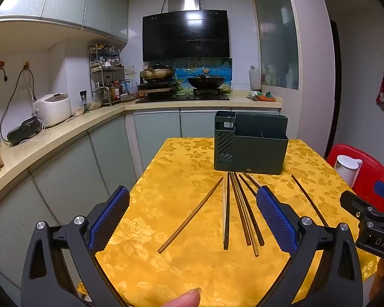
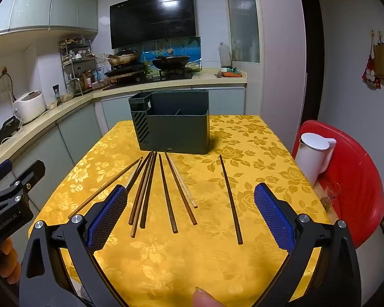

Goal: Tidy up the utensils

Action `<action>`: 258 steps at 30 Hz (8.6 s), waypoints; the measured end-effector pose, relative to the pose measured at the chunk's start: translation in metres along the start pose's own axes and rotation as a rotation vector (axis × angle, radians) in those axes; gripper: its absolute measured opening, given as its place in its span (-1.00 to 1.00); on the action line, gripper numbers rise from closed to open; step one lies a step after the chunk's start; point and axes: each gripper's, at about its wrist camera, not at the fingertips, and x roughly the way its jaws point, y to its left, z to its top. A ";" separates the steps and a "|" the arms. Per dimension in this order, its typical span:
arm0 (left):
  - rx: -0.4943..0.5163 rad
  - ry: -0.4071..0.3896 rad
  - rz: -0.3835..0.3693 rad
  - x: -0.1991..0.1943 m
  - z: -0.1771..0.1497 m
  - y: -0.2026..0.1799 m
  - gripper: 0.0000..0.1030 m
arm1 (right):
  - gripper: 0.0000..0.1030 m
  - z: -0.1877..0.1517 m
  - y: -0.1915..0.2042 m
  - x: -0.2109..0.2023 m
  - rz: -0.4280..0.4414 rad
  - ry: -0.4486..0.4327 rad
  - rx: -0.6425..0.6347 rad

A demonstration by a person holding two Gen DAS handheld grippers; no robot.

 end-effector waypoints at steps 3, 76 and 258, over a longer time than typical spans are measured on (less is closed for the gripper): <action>0.001 0.004 0.001 0.000 0.000 0.000 0.86 | 0.87 0.000 0.001 0.000 0.001 -0.003 0.001; -0.004 -0.008 -0.004 -0.007 0.003 0.003 0.86 | 0.87 0.010 0.006 -0.021 -0.008 -0.086 -0.005; 0.166 -0.140 -0.409 0.120 0.254 -0.068 -0.88 | -0.84 0.246 -0.049 0.107 0.134 -0.044 -0.035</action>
